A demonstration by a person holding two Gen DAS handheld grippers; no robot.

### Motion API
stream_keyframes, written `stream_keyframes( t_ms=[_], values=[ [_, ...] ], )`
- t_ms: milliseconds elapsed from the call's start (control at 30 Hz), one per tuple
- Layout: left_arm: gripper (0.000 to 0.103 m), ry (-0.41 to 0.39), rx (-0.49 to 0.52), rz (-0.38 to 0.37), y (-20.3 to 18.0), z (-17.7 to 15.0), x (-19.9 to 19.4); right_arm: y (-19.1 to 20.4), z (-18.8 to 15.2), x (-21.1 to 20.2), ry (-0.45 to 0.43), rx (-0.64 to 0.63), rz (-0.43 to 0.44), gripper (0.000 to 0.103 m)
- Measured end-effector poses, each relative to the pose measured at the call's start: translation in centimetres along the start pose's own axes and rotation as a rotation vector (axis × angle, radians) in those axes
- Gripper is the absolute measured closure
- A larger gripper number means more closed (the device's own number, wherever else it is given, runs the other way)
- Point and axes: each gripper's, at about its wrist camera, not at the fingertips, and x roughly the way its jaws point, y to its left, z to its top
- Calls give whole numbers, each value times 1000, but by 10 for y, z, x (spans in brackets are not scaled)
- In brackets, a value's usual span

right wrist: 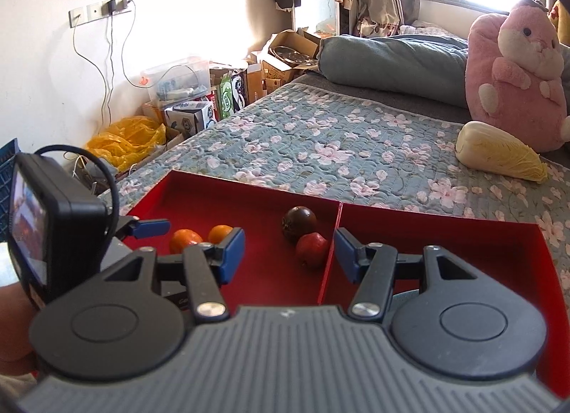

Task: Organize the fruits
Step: 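Return both tools to the fruit compartment and grasp a tangerine with the left tool, then grasp another tangerine with the right tool while the left tool holds its tangerine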

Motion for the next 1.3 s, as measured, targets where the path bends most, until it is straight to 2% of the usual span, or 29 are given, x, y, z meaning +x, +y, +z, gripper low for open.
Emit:
stream_keyframes(
  t_ms=[67,200,367,467,767,867,933,1033,1100,1300],
  values=[
    [59,-12,-18,-4,1,1,-1,0,-1,3,5,4,-1,45],
    [61,15,-162,-33,18,0,-6,3,4,10,9,6,10,45],
    [61,62,-245,4,25,-8,-20,17,9,33,46,-10,47,46],
    [61,72,-238,29,25,-11,-24,28,10,49,72,-23,75,46],
    [60,71,-199,41,21,-13,-25,60,7,97,188,-144,125,46],
    [60,73,-214,36,23,-13,-22,62,6,108,216,-155,125,55],
    [59,97,-241,1,26,-14,-18,63,7,114,228,-151,134,59],
    [59,86,-234,0,26,-13,-16,63,7,119,237,-150,124,60],
    [60,79,-233,-4,26,-13,-15,60,6,122,245,-133,113,65],
    [61,76,-240,-19,28,-13,-17,57,8,109,220,-105,109,65]
  ],
)
